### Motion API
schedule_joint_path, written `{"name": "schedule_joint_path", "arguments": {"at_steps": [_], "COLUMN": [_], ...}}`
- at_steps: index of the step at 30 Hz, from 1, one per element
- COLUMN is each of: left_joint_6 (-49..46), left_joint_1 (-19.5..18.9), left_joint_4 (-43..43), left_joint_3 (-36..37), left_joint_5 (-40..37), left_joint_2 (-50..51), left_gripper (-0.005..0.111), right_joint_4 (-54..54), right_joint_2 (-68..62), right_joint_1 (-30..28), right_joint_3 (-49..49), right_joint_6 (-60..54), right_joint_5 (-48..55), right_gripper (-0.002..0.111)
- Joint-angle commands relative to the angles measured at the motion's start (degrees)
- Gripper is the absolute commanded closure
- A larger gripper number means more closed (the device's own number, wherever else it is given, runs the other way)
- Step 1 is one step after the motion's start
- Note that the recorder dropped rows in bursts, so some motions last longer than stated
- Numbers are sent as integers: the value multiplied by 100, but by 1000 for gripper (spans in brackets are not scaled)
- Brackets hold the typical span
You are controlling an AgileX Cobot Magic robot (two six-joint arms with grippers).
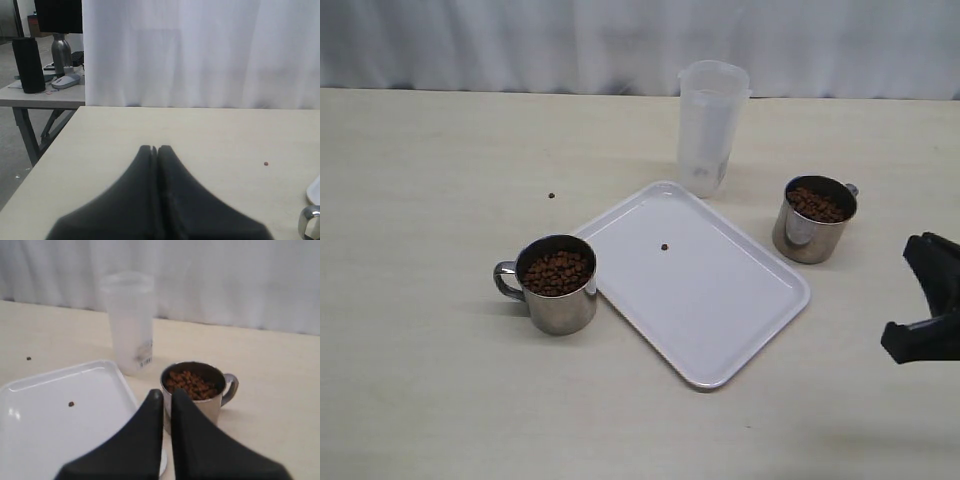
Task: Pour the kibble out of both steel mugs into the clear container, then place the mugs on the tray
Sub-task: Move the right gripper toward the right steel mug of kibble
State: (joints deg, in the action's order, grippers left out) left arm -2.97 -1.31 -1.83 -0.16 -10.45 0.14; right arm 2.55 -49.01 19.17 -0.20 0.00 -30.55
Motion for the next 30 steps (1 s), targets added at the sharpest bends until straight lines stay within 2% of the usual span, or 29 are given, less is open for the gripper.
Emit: {"name": "schedule_joint_path", "arguments": {"at_steps": [1, 7, 10, 11, 14, 16, 19, 21, 23, 27, 29, 30], "left_joint_6": [8, 8, 8, 8, 8, 8, 8, 8, 8, 8, 8, 8], "left_joint_1": [31, 31, 31, 31, 31, 31, 31, 31, 31, 31, 31, 31], "left_joint_4": [-26, -26, -26, -26, -26, -26, -26, -26, -26, -26, -26, -26], "left_joint_3": [16, 16, 16, 16, 16, 16, 16, 16, 16, 16, 16, 16], "left_joint_5": [42, 42, 42, 42, 42, 42, 42, 42, 42, 42, 42, 42], "left_joint_2": [-14, -14, -14, -14, -14, -14, -14, -14, -14, -14, -14, -14], "left_gripper": [107, 107, 107, 107, 107, 107, 107, 107, 107, 107, 107, 107], "right_joint_4": [-530, -224, 953, 1703, 3077, 3437, 3437, 3548, 3749, 3896, 3906, 3919], "right_joint_2": [-1780, -3594, -4078, -4227, -4495, -4693, -5058, -5339, -5630, -6150, -6288, -6318], "right_joint_1": [22, -156, -647, -968, -1835, -2325, -2572, -2572, -2572, -2572, -2572, -2572], "right_joint_3": [-258, -1128, -1242, -1242, -1242, -1242, -1242, -1291, -1470, -1851, -1958, -2009], "right_joint_6": [-858, -1262, -598, -311, 259, 334, 350, 350, 350, 363, 417, 417], "right_joint_5": [-910, -964, -1493, -1800, -2286, -2563, -3162, -3544, -3594, -3594, -3697, -3754], "right_gripper": [104, 104, 104, 104, 104, 103, 99, 87, 70, 17, 4, 1]}}
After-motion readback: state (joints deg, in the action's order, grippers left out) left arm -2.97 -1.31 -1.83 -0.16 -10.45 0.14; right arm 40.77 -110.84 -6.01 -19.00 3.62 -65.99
